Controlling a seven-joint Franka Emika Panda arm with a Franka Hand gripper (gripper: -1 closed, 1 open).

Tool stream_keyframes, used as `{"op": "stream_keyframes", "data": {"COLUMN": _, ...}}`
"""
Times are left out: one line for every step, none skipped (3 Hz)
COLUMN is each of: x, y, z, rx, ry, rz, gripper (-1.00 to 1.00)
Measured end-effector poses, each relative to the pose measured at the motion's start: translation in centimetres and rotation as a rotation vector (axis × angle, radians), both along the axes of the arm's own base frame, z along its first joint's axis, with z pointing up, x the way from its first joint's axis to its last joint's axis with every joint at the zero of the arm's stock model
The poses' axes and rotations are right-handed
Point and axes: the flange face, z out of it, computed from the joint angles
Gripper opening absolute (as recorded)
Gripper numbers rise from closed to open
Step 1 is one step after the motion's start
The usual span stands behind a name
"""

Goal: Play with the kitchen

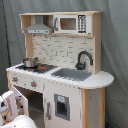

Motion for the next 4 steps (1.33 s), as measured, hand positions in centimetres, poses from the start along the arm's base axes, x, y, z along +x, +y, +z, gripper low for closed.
{"op": "stream_keyframes", "data": {"x": 2.1, "y": -2.3, "z": -1.0, "rx": -0.016, "ry": 0.016, "rz": -0.002, "gripper": 1.00}}
{"op": "stream_keyframes", "data": {"x": 4.8, "y": -3.1, "z": -0.7, "rx": -0.014, "ry": 0.043, "rz": 0.003, "gripper": 1.00}}
{"op": "stream_keyframes", "data": {"x": 6.9, "y": -3.8, "z": -0.4, "rx": 0.029, "ry": 0.065, "rz": 0.015, "gripper": 1.00}}
{"op": "stream_keyframes", "data": {"x": 8.8, "y": -4.4, "z": 0.2, "rx": 0.072, "ry": 0.090, "rz": 0.032, "gripper": 1.00}}
